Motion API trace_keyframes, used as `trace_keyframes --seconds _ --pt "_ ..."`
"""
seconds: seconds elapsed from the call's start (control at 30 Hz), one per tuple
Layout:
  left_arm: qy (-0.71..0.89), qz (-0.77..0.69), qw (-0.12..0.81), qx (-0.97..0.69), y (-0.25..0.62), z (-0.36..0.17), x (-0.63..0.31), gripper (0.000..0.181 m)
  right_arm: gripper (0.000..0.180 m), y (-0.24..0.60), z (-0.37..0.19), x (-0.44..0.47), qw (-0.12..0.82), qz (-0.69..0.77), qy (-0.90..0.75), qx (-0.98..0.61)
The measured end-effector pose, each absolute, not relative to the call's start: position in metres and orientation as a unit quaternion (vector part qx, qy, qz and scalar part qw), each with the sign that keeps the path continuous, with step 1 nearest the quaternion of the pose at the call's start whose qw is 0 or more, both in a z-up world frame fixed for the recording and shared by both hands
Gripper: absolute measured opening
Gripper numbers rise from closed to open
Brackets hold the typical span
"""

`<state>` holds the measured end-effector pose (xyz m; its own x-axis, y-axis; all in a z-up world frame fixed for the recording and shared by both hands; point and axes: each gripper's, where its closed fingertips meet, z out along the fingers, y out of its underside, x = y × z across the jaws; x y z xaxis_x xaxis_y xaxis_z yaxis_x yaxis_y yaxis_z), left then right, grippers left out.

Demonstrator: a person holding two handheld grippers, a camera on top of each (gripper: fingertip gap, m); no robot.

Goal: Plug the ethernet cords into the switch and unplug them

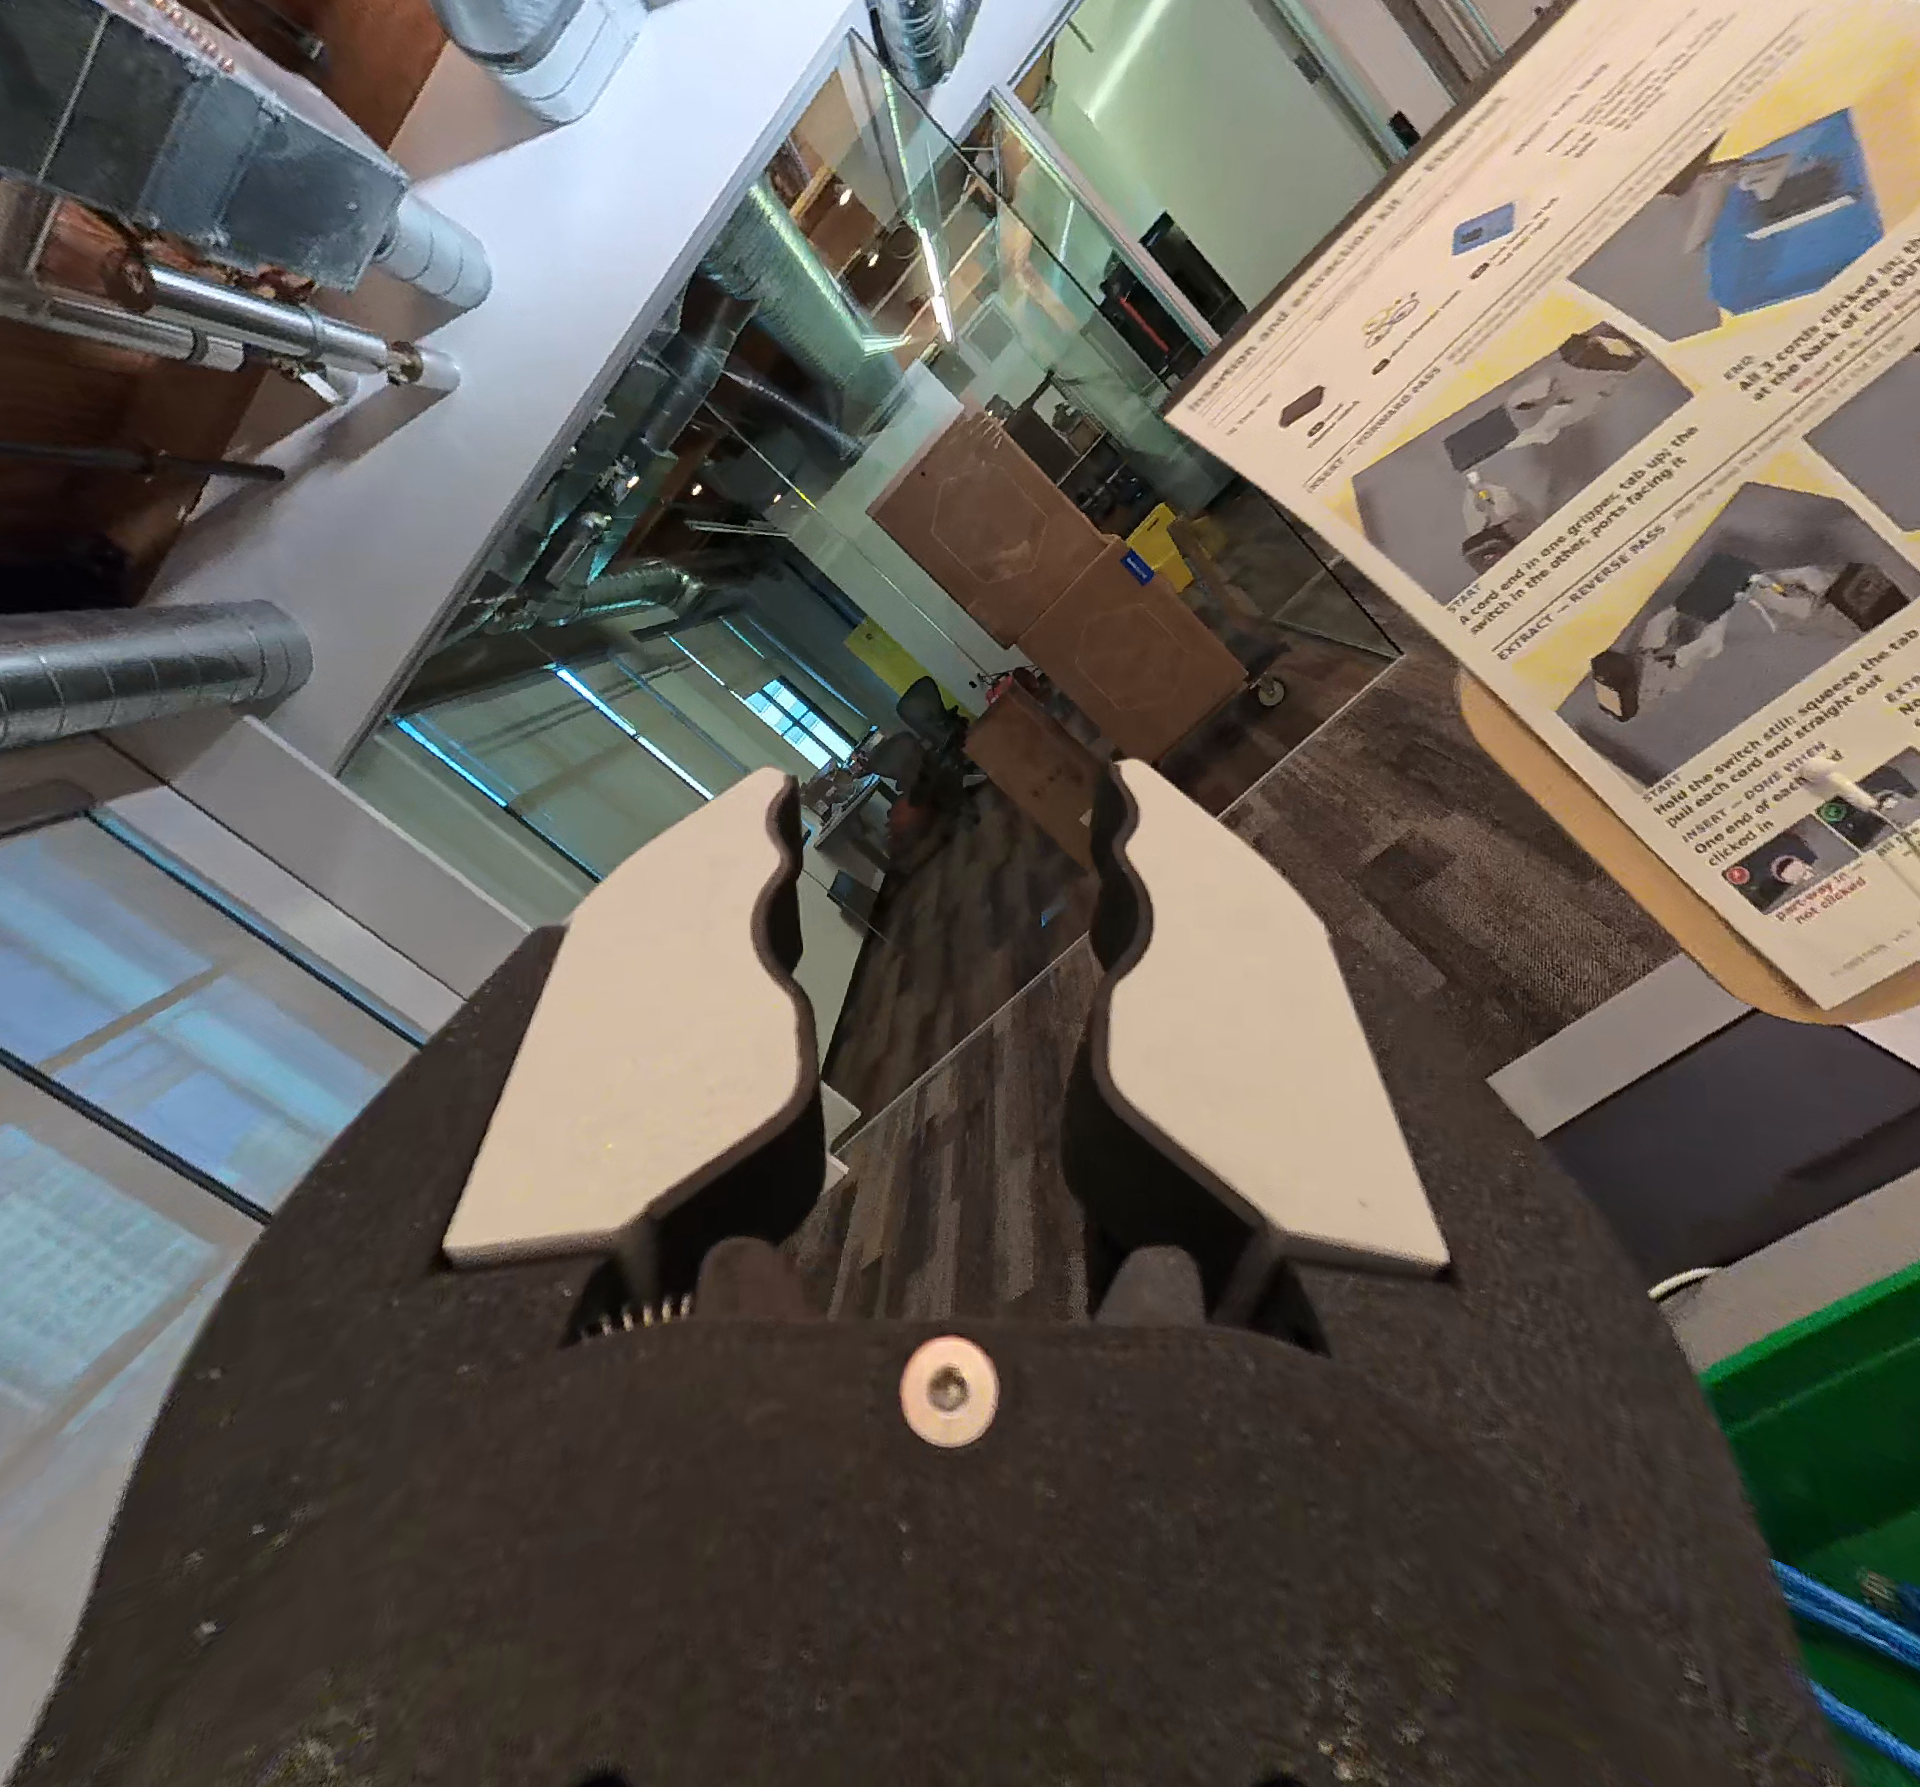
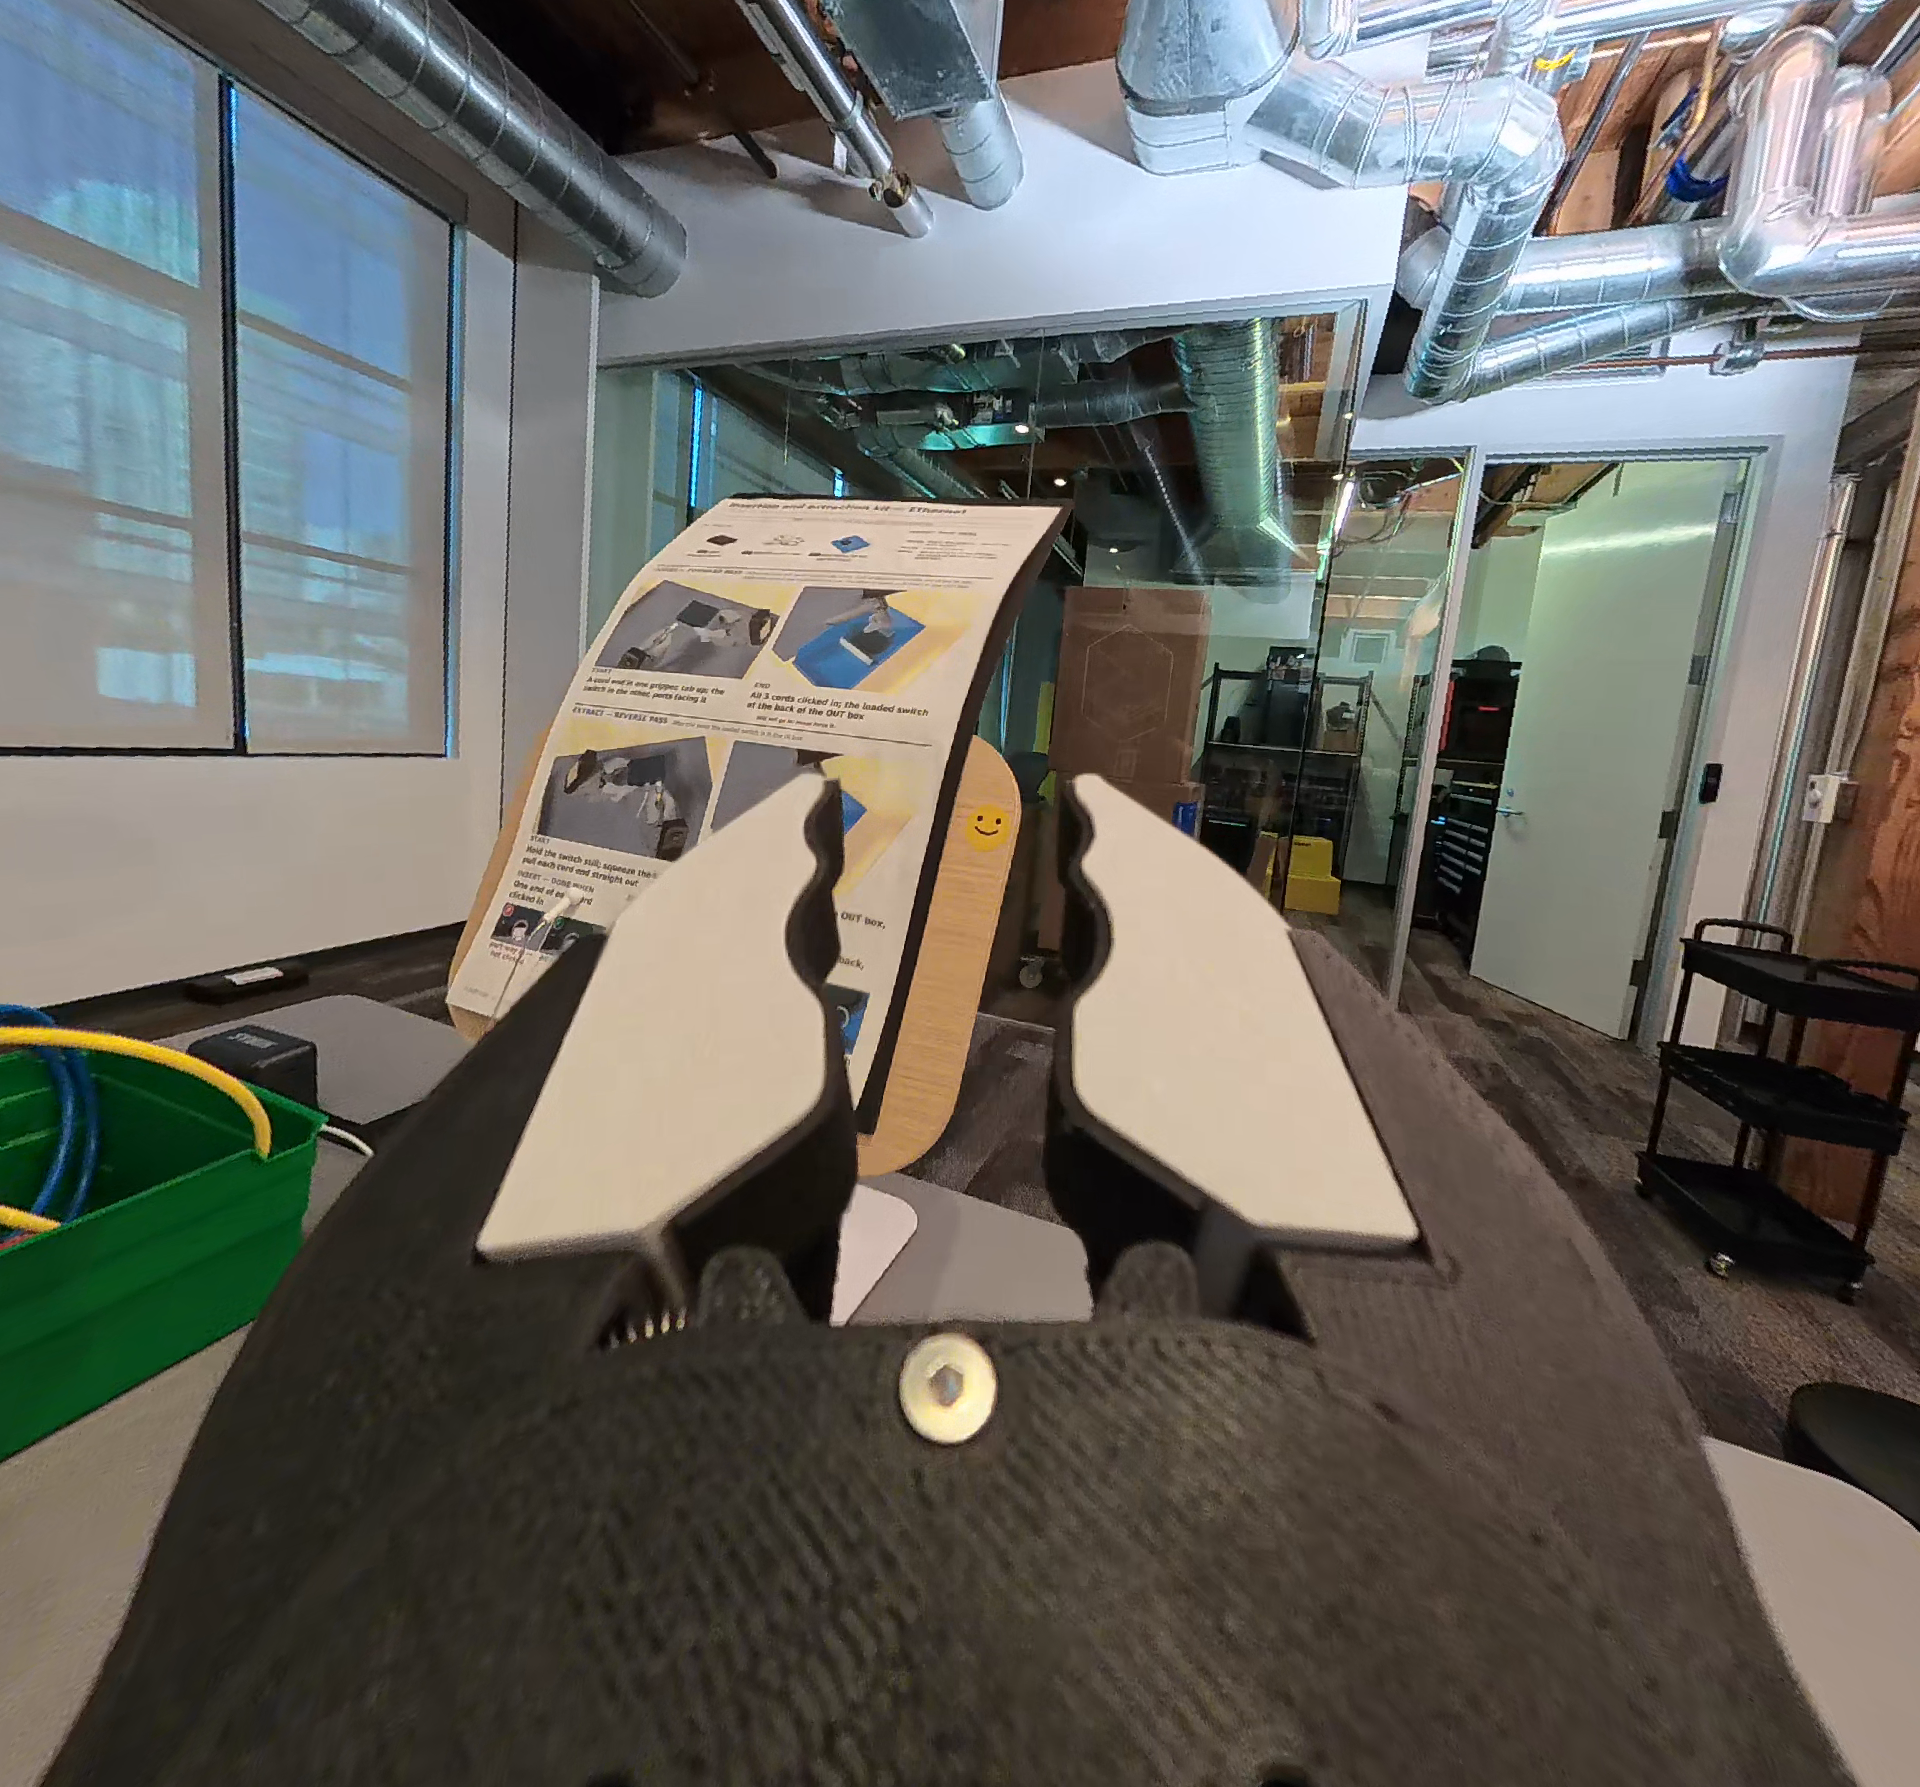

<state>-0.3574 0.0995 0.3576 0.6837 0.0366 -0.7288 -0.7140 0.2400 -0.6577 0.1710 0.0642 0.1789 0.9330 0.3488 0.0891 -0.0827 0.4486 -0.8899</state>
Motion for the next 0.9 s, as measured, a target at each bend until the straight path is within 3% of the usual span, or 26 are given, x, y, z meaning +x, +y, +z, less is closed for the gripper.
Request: trace_keyframes --seconds 0.33,0.47,0.67,0.9 --pt "0.294 0.181 0.72 -0.601 0.109 0.323 -0.338 0.05 0.037 0.06 0.183 0.185 0.848 0.104 -0.102 -0.509" --pt "0.284 0.074 0.689 -0.663 0.106 0.255 -0.323 0.052 0.036 0.062 0.182 0.194 0.852 0.071 -0.091 -0.511" --pt "0.353 0.075 0.588 -0.724 0.08 0.133 -0.308 0.052 0.036 0.062 0.183 0.184 0.851 0.118 -0.094 -0.503" --pt "0.362 0.013 0.547 -0.755 0.046 0.079 -0.28 0.052 0.033 0.067 0.177 0.172 0.84 0.119 -0.117 -0.517"
